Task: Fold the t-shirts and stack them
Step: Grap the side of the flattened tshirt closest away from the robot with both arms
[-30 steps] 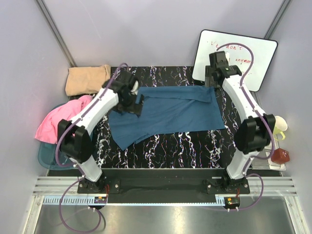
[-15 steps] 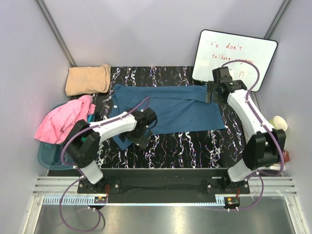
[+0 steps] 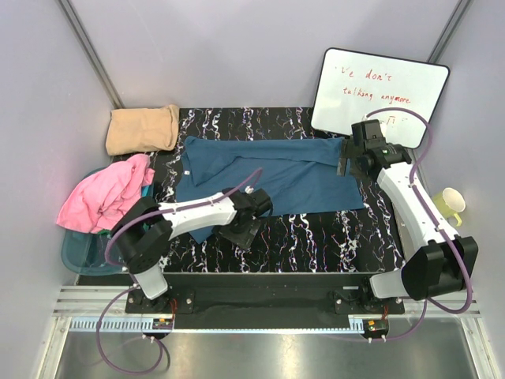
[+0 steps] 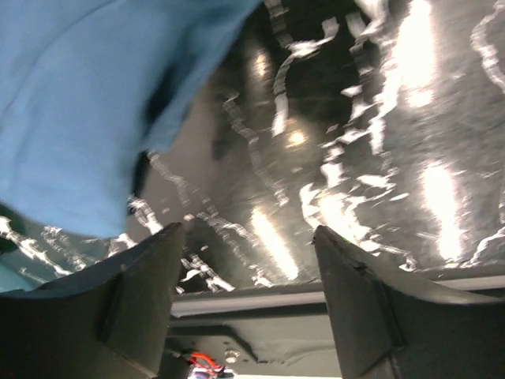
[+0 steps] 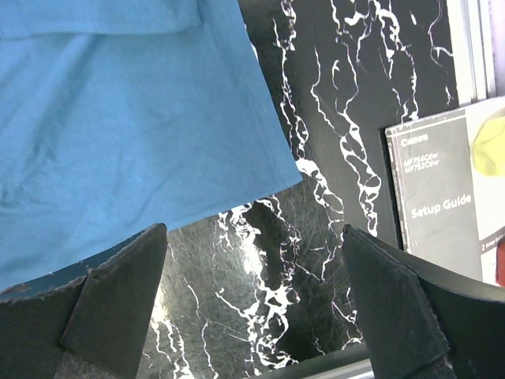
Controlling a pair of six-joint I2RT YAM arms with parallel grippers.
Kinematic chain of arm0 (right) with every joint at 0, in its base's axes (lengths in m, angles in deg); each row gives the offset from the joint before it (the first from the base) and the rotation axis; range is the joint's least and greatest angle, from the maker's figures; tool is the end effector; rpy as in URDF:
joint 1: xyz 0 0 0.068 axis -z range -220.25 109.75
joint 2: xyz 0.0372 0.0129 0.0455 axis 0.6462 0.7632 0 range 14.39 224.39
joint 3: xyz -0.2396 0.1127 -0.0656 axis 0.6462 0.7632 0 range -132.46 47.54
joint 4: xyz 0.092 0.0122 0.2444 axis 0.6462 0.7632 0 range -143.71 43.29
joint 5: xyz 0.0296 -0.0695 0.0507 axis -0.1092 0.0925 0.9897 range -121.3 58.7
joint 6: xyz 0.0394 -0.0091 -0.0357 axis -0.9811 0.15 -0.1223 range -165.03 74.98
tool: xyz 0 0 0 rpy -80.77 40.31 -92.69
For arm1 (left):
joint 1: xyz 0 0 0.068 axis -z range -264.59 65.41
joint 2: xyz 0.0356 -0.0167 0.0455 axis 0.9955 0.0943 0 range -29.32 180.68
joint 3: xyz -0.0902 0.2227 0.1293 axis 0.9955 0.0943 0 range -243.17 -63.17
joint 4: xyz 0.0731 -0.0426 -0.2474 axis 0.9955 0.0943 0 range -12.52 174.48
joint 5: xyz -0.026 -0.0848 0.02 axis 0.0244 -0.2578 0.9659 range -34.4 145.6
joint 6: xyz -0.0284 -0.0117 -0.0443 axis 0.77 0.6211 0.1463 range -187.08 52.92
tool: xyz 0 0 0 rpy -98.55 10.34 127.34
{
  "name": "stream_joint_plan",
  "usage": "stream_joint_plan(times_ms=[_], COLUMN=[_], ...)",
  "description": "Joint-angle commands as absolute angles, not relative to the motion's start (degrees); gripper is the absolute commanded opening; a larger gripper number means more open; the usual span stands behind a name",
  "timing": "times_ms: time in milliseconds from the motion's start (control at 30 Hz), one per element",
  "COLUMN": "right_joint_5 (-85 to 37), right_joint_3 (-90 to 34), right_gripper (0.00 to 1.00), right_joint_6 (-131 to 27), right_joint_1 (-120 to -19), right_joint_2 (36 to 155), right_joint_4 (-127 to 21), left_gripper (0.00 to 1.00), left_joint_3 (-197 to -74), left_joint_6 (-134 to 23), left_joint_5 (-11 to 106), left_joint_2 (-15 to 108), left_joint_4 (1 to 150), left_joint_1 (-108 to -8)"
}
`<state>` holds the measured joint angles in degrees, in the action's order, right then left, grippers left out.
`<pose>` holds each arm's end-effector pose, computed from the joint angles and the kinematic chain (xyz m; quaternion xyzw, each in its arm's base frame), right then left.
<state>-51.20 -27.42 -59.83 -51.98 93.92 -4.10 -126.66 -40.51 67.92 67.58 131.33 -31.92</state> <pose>0.2806 0.0458 0.3262 0.0783 0.9354 -0.0905 0.3326 0.1846 -0.2296 0.1821 0.2220 0.9688 0.0674 0.0867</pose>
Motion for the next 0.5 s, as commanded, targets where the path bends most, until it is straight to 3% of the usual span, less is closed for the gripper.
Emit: stream_joint_plan(times_ms=[0, 167, 467], right_joint_5=[-50.90, -51.16, -51.60], right_joint_3=[-26.73, -26.99, -28.04], right_gripper=[1.00, 1.00, 1.00], right_joint_6=[-60.06, -58.47, -56.54], right_joint_1=[-52.12, -52.21, -52.21], right_joint_2=[91.21, 91.56, 93.05], right_joint_4=[-4.84, -4.84, -5.01], left_gripper=[0.76, 0.81, 0.81], left_joint_3=[-129.70, -133.30, -138.32], left_joint_6=[-37.28, -37.98, -37.54], left_joint_5=[70.27, 72.65, 75.73], left_joint_2=[72.27, 77.45, 80.80], left_joint_4=[129.87, 129.95, 131.63], left_joint_1=[-31.24, -31.24, -31.76])
